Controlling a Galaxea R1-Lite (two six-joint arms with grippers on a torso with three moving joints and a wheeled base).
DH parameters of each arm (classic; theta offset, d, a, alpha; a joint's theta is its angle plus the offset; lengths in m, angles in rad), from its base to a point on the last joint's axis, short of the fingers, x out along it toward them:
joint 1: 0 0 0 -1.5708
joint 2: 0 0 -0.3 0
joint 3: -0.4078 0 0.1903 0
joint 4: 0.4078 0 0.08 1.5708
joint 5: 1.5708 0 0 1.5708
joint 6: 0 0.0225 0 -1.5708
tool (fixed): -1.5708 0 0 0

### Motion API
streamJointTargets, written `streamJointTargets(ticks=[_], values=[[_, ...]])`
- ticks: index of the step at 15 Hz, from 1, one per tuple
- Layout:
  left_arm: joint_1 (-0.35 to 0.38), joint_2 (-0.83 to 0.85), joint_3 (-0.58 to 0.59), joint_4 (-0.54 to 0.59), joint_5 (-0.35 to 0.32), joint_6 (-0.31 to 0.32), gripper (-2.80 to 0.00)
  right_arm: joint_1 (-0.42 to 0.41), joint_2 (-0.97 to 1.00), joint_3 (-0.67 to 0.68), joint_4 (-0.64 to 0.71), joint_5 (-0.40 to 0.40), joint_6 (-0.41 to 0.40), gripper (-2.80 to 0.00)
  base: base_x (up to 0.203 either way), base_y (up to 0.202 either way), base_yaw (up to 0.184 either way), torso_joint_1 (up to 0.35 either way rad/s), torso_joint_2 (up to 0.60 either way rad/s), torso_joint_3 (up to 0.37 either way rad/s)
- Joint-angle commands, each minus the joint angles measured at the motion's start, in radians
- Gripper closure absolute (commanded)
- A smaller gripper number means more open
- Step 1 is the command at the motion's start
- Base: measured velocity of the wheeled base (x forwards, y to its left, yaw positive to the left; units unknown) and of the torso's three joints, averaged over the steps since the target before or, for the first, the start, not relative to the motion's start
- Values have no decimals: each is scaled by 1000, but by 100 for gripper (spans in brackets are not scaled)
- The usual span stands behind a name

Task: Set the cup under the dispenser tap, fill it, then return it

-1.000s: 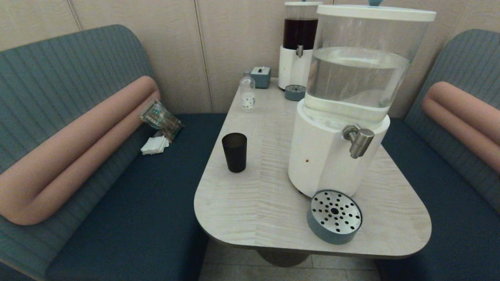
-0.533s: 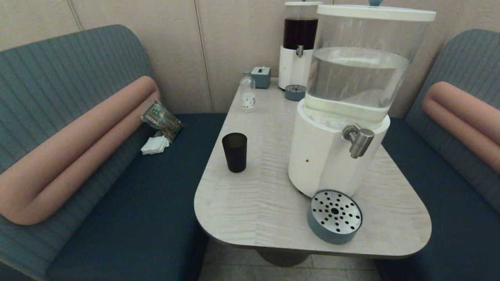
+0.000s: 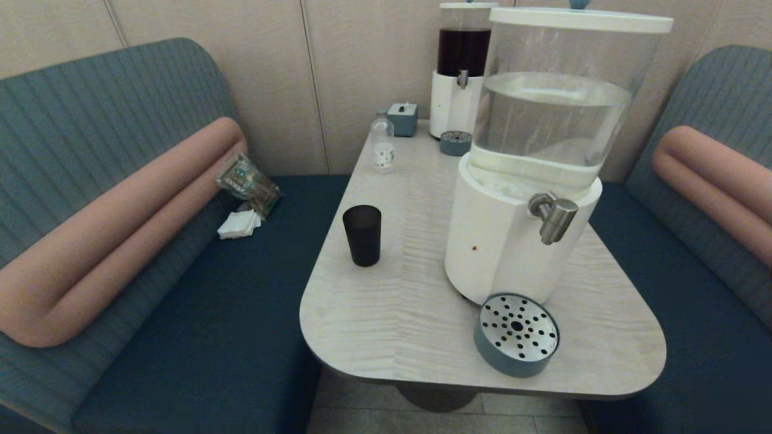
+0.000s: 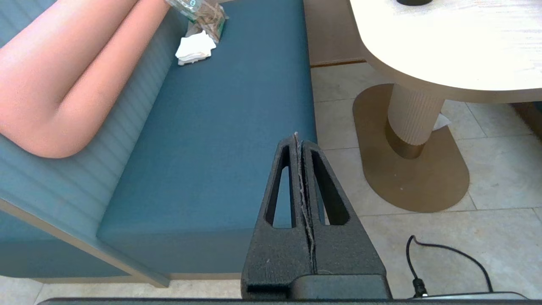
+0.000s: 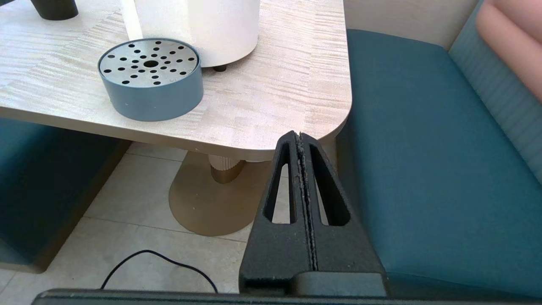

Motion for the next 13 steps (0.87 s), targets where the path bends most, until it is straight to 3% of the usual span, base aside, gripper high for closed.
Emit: streamJointTargets(ticks=[1, 13], values=[[-1, 2, 0, 2, 0, 1, 0, 0, 1, 15, -1, 1, -2, 0, 0, 0, 0, 0, 0, 0], [1, 2, -1, 2, 0, 1, 0, 0, 1, 15, -2, -2, 23, 0, 0, 0, 0, 0, 0, 0]])
